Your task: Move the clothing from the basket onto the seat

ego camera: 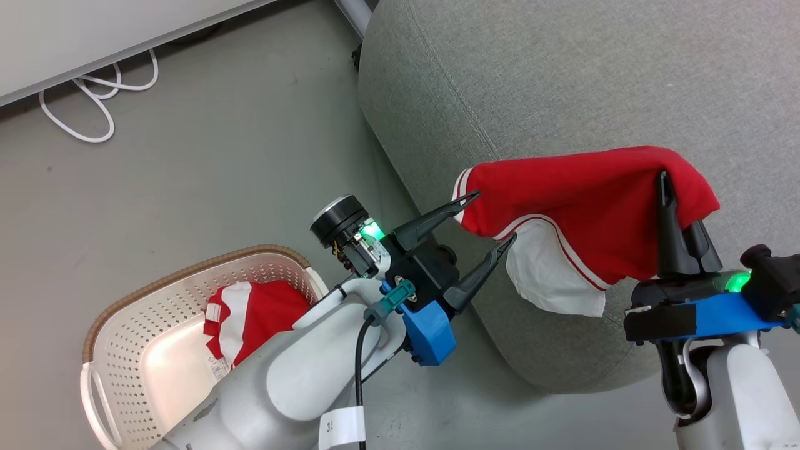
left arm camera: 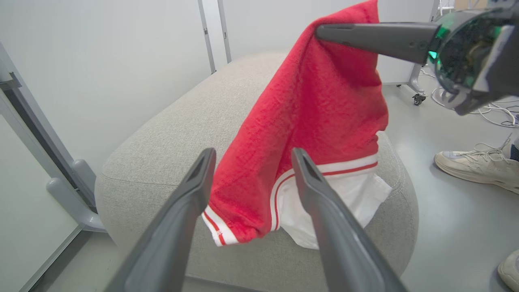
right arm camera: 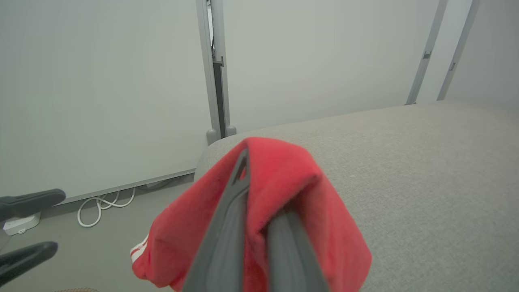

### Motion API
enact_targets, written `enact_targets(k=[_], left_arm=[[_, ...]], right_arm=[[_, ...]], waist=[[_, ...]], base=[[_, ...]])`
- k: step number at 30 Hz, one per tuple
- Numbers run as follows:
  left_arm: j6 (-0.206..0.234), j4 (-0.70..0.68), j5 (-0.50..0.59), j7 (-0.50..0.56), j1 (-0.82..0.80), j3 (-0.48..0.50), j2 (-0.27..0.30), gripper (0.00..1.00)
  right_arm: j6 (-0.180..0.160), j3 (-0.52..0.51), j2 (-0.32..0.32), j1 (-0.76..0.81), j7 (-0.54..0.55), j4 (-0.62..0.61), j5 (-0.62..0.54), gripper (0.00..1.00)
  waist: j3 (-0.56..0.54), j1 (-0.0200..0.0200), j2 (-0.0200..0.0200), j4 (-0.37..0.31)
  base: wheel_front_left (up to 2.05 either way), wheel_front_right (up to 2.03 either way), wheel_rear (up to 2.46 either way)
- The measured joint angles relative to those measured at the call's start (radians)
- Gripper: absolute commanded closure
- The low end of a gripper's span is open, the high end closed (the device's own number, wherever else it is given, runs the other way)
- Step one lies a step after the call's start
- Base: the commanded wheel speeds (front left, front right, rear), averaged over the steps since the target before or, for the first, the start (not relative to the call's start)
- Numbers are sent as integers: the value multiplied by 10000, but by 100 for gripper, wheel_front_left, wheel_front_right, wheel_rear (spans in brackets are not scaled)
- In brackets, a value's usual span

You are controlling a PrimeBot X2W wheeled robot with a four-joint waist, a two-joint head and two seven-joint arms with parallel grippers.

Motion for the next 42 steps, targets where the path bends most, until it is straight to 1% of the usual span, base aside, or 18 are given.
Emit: enact_targets(k=[6,9,13,15,20,24,28,33,36,38,42], left_arm=[[102,-167,-4,4,-71,0,42,0],[182,-299,42,35,-221,27,144,0],[213,-472,113,125,-438,44,345,0],[213,-596,173,211,-574,35,420,0],[215,-984,270,474,-1061,73,610,0],[213,-1315,416,675,-1503,71,780,0],[215,-1685,533,874,-1954,71,857,0],[268,-2209,711,1108,-2336,100,1064,0],[297,-2522,780,1229,-2445,102,1200,0],[305,-2661,784,1279,-2482,100,1287,0],[357,-2869,798,1360,-2529,82,1369,0]], right_arm=[[2,-199,4,-364,0,-169,-146,100],[0,-531,-4,-934,-2,-387,-221,100],[2,-878,-4,-1930,-2,-755,-639,100],[2,-1116,-132,-2451,-2,-938,-740,100],[2,-1956,-899,-3929,-2,-1310,-901,100],[2,-2846,-1687,-5123,-2,-1277,-1045,100],[2,-3789,-2646,-5839,-4,-1243,-1122,100],[4,-4748,-3636,-6211,-2,-291,-1191,100],[2,-5185,-3983,-6349,-2,497,-1166,100],[2,-5369,-4011,-6355,-2,1001,-1177,100],[2,-5288,-3877,-6306,-4,1735,-1361,100]], waist=[[150,0,0,39],[363,0,0,64],[783,0,0,77],[1032,0,0,91],[1799,0,0,213],[2485,1,-1,380],[3156,1,0,666],[3967,1,0,1041],[4396,1,-1,1208],[4631,1,0,1297],[4922,1,0,1411]], base=[[0,0,0],[0,0,0],[0,0,0],[0,0,0],[0,0,0],[0,0,0],[0,0,0],[0,0,0],[0,0,0],[0,0,0],[0,0,0]])
